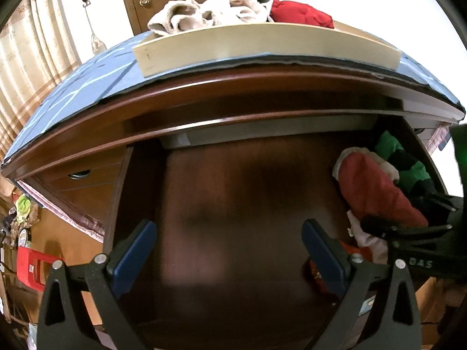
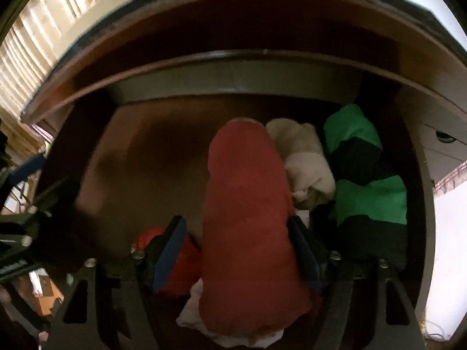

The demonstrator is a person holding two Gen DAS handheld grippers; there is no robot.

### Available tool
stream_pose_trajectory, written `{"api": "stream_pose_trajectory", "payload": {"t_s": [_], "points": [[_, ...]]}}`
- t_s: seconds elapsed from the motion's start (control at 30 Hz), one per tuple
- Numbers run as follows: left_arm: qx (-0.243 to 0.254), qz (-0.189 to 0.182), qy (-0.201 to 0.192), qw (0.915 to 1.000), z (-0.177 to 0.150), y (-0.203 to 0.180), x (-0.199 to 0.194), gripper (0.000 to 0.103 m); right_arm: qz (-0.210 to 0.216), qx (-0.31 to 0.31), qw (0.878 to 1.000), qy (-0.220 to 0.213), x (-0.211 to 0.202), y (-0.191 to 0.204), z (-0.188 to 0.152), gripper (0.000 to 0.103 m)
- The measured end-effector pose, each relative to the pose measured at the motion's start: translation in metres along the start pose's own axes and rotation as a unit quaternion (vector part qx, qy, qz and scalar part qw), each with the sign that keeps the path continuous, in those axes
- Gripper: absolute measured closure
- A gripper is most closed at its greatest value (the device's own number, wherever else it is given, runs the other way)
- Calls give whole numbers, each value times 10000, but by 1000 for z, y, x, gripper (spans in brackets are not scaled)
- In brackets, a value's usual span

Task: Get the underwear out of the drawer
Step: 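Reach into the drawer and grasp the dark red rolled item with the right tool, then grasp the pale pink underwear with the left tool while the right tool holds the dark red item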

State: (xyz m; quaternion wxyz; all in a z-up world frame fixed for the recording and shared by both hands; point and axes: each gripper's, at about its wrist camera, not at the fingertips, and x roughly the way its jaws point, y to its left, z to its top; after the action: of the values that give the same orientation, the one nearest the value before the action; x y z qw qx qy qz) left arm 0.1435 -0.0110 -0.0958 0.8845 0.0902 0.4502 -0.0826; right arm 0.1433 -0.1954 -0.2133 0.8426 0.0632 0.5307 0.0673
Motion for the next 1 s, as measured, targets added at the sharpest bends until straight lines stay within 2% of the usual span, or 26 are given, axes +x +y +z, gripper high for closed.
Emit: {"api": "stream_pose_trajectory", "payload": {"t_s": [0.13, 0.23, 0.3, 0.47, 0.57, 0.73, 0.87, 1.0], "points": [[-36, -47, 46, 10000, 1, -1, 1, 2, -32, 80, 9999, -72, 0, -7, -2, 62], [-1, -58, 66, 10000, 2, -5, 2, 2, 288, 400, 9985, -241, -10, -17, -6, 68], [14, -62, 80, 9999, 2, -7, 2, 2, 465, 507, 9971, -333, -16, -24, -13, 70], [30, -116, 84, 9999, 6, -11, 1, 2, 1296, 884, 9857, -613, -38, -37, -27, 70], [90, -174, 95, 9998, 9, -16, 0, 2, 1550, 1024, 9784, -911, -59, -43, -30, 70], [162, -384, 99, 9991, 19, -32, -4, 2, 1515, 1217, 9699, -1468, -95, -60, -31, 70], [411, -489, 99, 9979, 29, -59, -3, 4, 1140, 1226, 9659, -1974, -121, -73, -34, 70], [597, -717, 314, 9951, 31, -81, -1, 5, 1086, 1327, 9652, -1975, -124, -80, -38, 70]]}}
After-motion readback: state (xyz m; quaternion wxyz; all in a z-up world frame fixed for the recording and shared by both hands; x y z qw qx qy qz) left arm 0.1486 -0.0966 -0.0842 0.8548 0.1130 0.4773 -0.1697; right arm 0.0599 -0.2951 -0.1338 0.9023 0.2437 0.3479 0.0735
